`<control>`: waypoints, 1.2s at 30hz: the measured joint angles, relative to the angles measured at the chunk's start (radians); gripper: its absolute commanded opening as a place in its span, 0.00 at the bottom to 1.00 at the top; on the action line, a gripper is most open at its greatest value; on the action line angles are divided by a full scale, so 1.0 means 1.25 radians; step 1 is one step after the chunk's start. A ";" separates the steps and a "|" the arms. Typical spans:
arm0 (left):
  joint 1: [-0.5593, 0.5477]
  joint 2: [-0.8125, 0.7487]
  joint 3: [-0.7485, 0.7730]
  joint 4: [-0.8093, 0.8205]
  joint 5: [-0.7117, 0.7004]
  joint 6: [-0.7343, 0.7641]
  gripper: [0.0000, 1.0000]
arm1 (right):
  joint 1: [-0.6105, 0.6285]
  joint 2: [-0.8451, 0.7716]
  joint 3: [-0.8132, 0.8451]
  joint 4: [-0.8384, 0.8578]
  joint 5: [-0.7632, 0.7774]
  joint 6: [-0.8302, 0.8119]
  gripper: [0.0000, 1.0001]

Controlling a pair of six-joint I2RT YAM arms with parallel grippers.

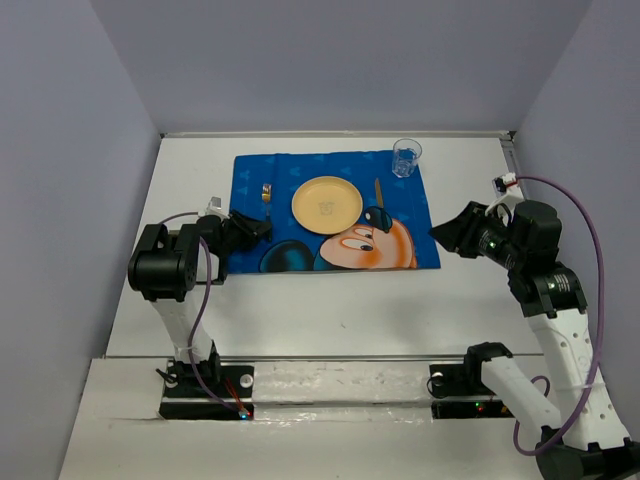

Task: Set the dinner table for one person

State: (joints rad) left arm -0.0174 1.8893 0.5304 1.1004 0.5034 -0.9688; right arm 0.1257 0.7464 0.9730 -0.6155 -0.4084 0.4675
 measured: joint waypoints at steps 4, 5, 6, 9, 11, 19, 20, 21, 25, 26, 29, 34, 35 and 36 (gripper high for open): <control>0.000 -0.001 0.000 0.001 -0.001 -0.005 0.70 | 0.000 0.000 -0.001 0.000 0.000 0.000 0.40; 0.000 -0.005 0.000 0.001 -0.002 -0.005 0.73 | 0.000 0.000 -0.001 0.000 0.000 0.000 0.40; -0.001 -0.015 0.000 -0.003 -0.005 -0.001 0.78 | 0.000 0.000 -0.001 0.000 0.000 0.000 0.40; 0.001 -0.052 -0.001 -0.034 -0.031 0.012 0.89 | 0.000 0.000 -0.002 0.000 0.000 0.000 0.40; 0.002 -0.080 -0.005 -0.051 -0.050 0.021 0.90 | 0.000 0.000 -0.002 0.000 0.000 0.000 0.40; 0.003 -0.331 -0.032 -0.193 -0.175 0.075 0.99 | 0.000 0.001 -0.005 0.000 0.000 0.000 0.40; 0.002 -0.360 -0.032 -0.206 -0.186 0.081 0.99 | 0.000 0.001 -0.005 0.000 0.000 0.001 0.40; 0.000 -0.393 -0.032 -0.221 -0.201 0.087 0.99 | 0.000 0.001 -0.005 0.000 0.000 0.001 0.40; -0.030 -0.553 -0.037 -0.302 -0.270 0.114 0.99 | 0.000 0.000 -0.005 0.002 0.000 0.005 0.42; -0.044 -0.591 -0.036 -0.319 -0.283 0.122 0.99 | 0.000 -0.001 -0.005 0.005 -0.002 0.007 0.43; -0.103 -0.738 -0.034 -0.395 -0.332 0.154 0.99 | 0.000 -0.007 -0.005 0.019 -0.009 0.010 0.48; -0.201 -0.958 0.036 -0.563 -0.413 0.229 0.99 | 0.000 -0.027 0.014 0.032 -0.005 0.003 0.68; -0.208 -0.987 0.057 -0.595 -0.422 0.248 0.99 | 0.000 -0.029 0.027 0.032 0.002 -0.001 0.67; -0.215 -1.027 0.085 -0.623 -0.432 0.266 0.99 | 0.000 -0.032 0.042 0.032 0.009 -0.004 0.65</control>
State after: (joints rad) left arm -0.2859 0.6060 0.6361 0.3222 -0.0368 -0.6361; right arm 0.1257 0.7059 1.0260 -0.5755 -0.3973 0.4622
